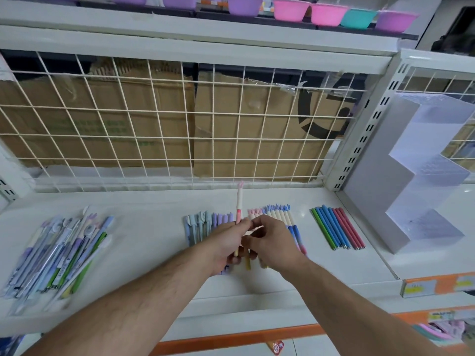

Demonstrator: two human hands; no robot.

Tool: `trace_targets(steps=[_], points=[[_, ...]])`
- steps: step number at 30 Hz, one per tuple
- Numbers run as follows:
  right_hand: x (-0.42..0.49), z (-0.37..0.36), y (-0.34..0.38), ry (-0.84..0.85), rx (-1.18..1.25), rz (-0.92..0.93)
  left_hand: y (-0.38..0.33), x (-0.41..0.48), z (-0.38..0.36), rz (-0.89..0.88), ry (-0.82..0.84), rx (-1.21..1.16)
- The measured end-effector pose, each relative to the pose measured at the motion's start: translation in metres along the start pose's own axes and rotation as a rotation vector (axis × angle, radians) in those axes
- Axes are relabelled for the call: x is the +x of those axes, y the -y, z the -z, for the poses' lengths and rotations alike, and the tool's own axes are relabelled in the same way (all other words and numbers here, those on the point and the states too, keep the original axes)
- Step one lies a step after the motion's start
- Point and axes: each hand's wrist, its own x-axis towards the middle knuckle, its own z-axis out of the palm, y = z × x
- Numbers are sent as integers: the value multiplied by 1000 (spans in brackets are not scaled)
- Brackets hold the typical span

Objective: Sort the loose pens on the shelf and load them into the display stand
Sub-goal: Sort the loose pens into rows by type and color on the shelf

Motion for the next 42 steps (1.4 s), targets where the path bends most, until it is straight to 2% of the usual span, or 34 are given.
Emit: trace_targets(steps=[2, 5, 11, 16, 18, 22, 28, 34, 37, 40, 42], points=[[2, 5, -6, -75, -66, -5, 1, 2, -4, -10, -74, 40], [8, 15, -16, -181, -334, 2, 3, 5, -8, -29, -194, 76], [18, 24, -24, -164, -659, 3, 4, 5, -12, -28, -230, 109], [23, 26, -23, -134, -740, -8, 5, 5, -14, -30, -245, 124], [22, 27, -22, -143, -703, -7, 5, 5, -16, -26, -249, 129], [18, 26, -20, -178, -430, 36, 6, 4, -19, -35, -253, 105], [5, 19, -6, -30, -73, 70, 2, 4, -24, -6, -204, 66], [2, 15, -1, -62, -151, 65, -3, -2, -25, 9, -144, 127], [6, 14, -7, -83, -321, 81, -5, -3, -23, -91, -146, 263], [10, 13, -16, -87, -750, 183, -1, 1, -13, -241, -229, 725], [11, 11, -21, -86, -895, 234, 3, 0, -6, -269, -299, 814]])
